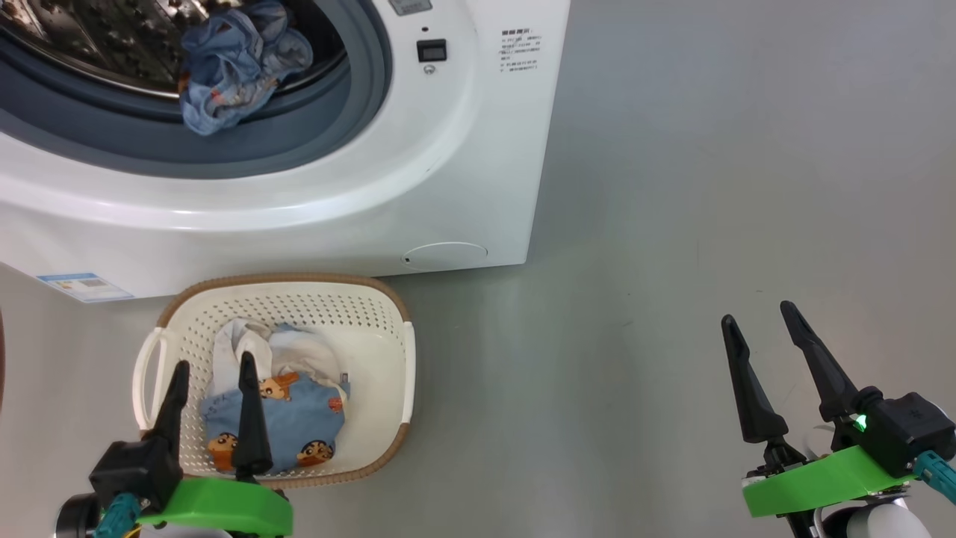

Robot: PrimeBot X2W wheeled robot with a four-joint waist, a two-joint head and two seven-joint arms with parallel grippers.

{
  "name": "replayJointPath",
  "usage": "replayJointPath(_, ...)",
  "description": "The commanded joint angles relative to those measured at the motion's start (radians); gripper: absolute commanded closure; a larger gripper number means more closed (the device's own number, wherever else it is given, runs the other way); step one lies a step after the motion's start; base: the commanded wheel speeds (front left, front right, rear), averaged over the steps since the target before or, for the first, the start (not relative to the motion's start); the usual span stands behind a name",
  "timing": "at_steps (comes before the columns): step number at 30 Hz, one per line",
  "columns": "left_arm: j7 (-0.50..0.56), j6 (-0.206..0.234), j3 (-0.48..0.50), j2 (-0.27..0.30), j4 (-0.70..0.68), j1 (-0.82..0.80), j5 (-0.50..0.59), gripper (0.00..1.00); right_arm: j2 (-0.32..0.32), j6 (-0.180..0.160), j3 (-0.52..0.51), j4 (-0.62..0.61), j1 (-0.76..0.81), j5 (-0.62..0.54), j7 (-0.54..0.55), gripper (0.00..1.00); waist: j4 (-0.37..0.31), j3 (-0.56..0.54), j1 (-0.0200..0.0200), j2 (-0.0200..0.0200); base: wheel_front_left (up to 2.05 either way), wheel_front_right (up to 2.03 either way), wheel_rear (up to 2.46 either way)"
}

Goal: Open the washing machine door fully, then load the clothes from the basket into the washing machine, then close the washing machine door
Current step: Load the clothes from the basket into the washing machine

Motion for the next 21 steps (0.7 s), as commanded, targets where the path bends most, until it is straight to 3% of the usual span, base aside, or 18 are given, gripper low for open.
replayJointPath(1,0.003,-0.007,0.031,0.021,-0.013,-0.022,0.001,0.00,-0.008,0.009,0.028,-0.028,-0.002,-0.010,0.000,0.00,0.000,0.004,0.0000,0.0000,0.00,0.00,0.00)
replayJointPath(12,0.014,-0.016,0.025,0.031,0.008,-0.106,0.005,0.00,-0.009,0.009,0.034,-0.043,-0.026,-0.004,-0.001,0.00,-0.014,0.057,0.0000,0.0000,0.00,0.00,0.00)
replayJointPath(21,0.051,-0.065,0.057,0.036,0.098,-0.270,-0.061,0.00,-0.007,0.009,0.033,-0.056,-0.060,0.004,-0.004,0.00,-0.028,0.145,0.0000,0.0000,0.00,0.00,0.00)
